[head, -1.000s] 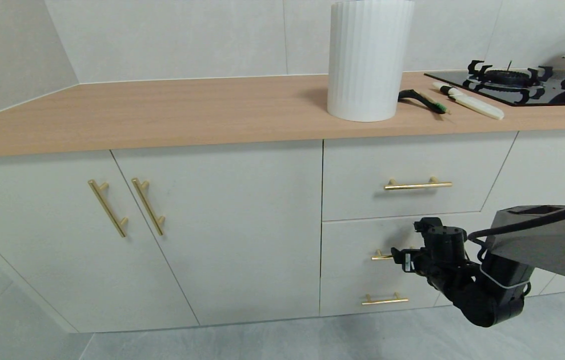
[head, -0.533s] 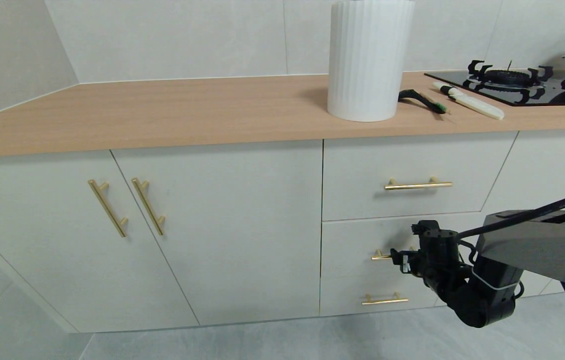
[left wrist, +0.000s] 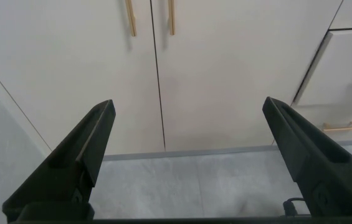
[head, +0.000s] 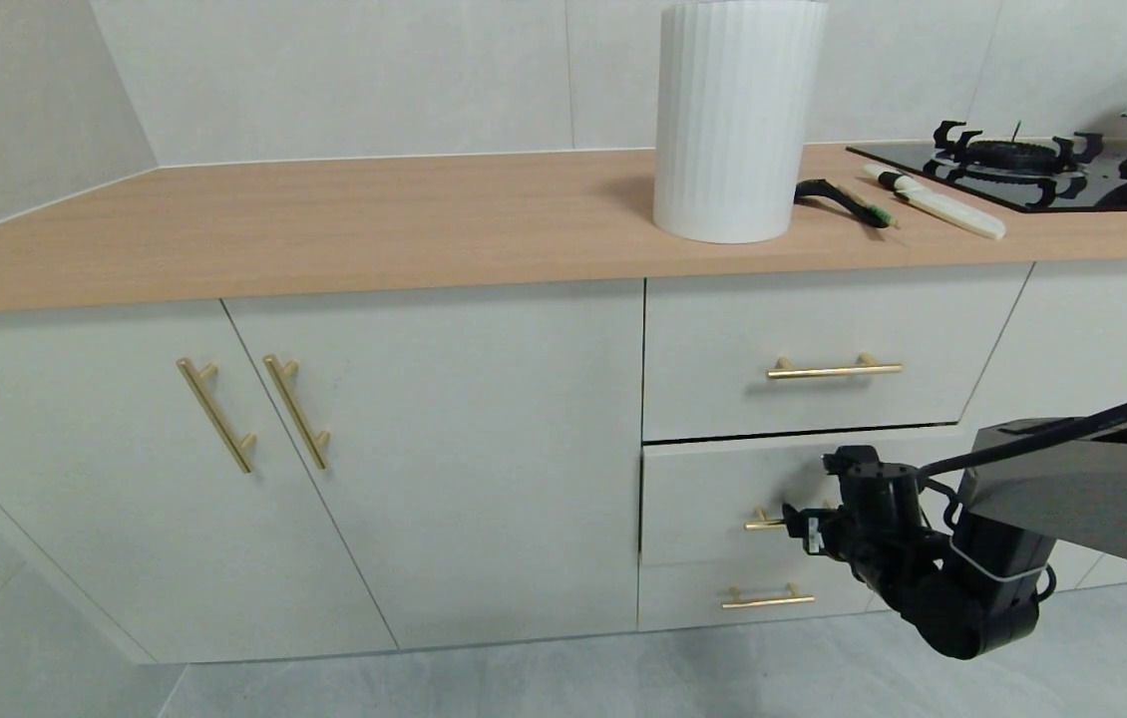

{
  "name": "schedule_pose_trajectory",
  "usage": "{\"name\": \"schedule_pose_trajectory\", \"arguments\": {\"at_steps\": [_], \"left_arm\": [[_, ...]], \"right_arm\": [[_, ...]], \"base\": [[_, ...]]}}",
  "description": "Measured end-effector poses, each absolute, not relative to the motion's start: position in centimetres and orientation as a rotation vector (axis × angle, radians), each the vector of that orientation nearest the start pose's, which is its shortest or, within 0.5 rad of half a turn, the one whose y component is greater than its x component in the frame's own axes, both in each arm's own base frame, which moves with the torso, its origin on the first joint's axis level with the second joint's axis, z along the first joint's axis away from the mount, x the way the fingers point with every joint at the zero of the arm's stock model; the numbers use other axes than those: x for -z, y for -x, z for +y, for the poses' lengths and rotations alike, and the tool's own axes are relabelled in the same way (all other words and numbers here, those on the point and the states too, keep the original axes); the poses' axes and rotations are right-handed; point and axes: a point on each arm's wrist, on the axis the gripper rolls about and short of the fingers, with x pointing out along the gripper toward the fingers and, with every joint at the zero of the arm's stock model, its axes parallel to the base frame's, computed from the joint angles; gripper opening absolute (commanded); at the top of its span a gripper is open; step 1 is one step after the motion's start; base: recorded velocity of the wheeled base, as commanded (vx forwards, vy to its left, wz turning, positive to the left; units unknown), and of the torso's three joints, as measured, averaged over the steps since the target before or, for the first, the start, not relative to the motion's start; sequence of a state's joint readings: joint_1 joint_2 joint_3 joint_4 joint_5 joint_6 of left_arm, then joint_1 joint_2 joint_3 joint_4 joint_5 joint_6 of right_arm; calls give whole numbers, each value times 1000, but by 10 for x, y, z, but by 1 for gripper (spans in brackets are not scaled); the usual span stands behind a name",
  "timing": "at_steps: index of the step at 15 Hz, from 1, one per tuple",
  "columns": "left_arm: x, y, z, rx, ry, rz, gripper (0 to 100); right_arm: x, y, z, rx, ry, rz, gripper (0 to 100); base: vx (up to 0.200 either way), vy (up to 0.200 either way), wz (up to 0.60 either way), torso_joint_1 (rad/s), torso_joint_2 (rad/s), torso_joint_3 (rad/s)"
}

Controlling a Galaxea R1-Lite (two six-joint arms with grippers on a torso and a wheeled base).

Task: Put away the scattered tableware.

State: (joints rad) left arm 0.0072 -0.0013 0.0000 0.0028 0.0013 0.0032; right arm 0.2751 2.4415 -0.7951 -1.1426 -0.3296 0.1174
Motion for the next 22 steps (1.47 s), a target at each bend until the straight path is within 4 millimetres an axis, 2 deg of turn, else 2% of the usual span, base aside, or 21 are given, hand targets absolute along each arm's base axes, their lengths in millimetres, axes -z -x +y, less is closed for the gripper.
{"name": "schedule_pose_trajectory", "arguments": {"at_steps": [2,4,7,11,13,15,16,22], "left_arm": [[-75,23,0,-9,-3,2,100],[-75,23,0,-9,-3,2,100],[-75,23,0,-9,-3,2,100],[-75,23,0,-9,-3,2,100],[-75,23,0,-9,-3,2,100],[-75,23,0,-9,-3,2,100],[-75,23,0,-9,-3,2,100],[-75,23,0,-9,-3,2,100]], "right_arm": [[27,-357,94,65,55,547,100],[8,-342,92,20,68,632,100],[-43,-314,92,-50,73,703,100],[-122,-275,96,-138,42,596,100],[-140,-268,98,-155,21,523,100],[-143,-272,100,-159,6,475,100],[-138,-276,103,-157,-2,465,100],[-86,-315,118,-82,-46,393,100]], "base": [[0,0,0,0,0,0],[0,0,0,0,0,0],[0,0,0,0,0,0],[0,0,0,0,0,0],[0,0,0,0,0,0],[0,0,0,0,0,0],[0,0,0,0,0,0],[0,0,0,0,0,0]]}}
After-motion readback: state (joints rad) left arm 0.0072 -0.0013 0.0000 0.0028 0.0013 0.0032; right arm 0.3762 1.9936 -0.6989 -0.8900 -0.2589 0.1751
